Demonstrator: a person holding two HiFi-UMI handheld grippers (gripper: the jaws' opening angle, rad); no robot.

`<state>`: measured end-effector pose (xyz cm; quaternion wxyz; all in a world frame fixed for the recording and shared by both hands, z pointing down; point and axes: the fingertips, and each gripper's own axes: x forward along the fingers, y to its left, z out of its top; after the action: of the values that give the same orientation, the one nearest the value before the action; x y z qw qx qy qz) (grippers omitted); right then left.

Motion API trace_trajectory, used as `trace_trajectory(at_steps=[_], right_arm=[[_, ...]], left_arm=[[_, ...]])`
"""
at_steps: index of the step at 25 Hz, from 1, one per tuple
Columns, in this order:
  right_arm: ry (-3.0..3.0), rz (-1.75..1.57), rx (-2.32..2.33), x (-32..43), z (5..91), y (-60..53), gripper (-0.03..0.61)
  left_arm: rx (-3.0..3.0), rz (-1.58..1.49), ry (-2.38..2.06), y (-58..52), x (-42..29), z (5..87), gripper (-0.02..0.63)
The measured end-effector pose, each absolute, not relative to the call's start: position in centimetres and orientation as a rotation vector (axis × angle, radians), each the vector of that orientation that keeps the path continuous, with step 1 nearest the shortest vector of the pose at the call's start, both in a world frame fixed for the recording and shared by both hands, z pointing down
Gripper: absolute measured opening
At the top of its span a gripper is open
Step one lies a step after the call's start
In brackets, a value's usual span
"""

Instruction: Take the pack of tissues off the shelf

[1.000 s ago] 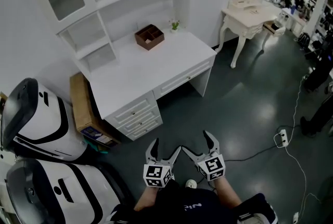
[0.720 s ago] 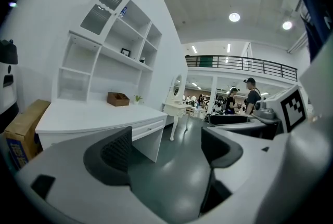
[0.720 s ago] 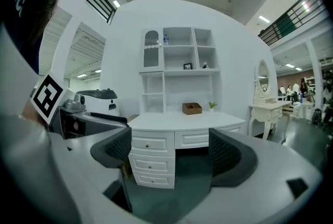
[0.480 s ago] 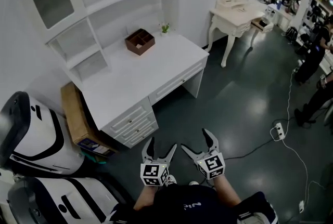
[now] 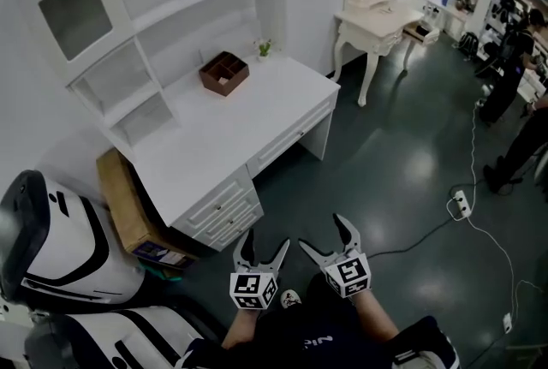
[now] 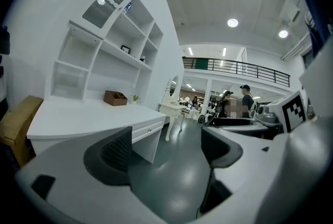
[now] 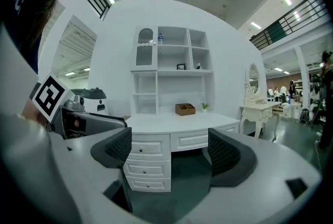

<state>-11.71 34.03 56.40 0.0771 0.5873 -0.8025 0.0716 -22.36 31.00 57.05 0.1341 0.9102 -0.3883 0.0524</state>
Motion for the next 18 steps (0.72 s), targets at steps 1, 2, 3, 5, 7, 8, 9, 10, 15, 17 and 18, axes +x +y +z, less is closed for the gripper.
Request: trace_trajectory(at_steps=[1,2,3,5,7,8,9,10,15,17,18], right_arm=[[-2.399,0.228,1.764,-11.7,56.6,34.1,0.446],[-2.394,0.241,1.767,-11.7,56.8,34.2,0.446],[-2.391,0.248,1.767,-11.7,57.0,34.2,0.445],[-2.389,0.252,1.761,-11.5,57.2,34.0,0.443],[-2.389,0.249,1.752,-11.2,57.4,33.3,0.442],[-2.392,0.245,1.744,-11.0,57.5,32.9,0.442],[-2.397,0.237,1.733,-10.9,57.5,32.3,0.442],[-2.403,0.226,1.720,-10.7,57.5,31.6,0.442],[-2.437,0.191,1.678,-9.3,57.1,27.7,0.440],[-2.458,0.182,1.648,-8.8,57.2,25.7,0.439],[-2.467,0.177,1.632,-8.5,57.3,24.8,0.439]], left_arm=[[2.638,0.166,-1.115,31.1,-22.4,57.3,0.399],[2.636,0.180,-1.107,31.2,-22.5,57.6,0.399],[2.632,0.191,-1.104,31.2,-22.5,57.8,0.399],[2.622,0.201,-1.108,30.9,-22.4,58.2,0.399],[2.619,0.205,-1.115,30.4,-22.1,58.4,0.399],[2.619,0.204,-1.119,30.1,-21.9,58.4,0.399],[2.619,0.201,-1.126,29.6,-21.7,58.4,0.399],[2.617,0.194,-1.137,29.1,-21.5,58.3,0.397],[2.603,0.159,-1.201,25.9,-20.3,57.9,0.397],[2.585,0.149,-1.235,24.1,-19.9,57.9,0.397],[2.577,0.148,-1.247,23.3,-19.5,57.9,0.397]])
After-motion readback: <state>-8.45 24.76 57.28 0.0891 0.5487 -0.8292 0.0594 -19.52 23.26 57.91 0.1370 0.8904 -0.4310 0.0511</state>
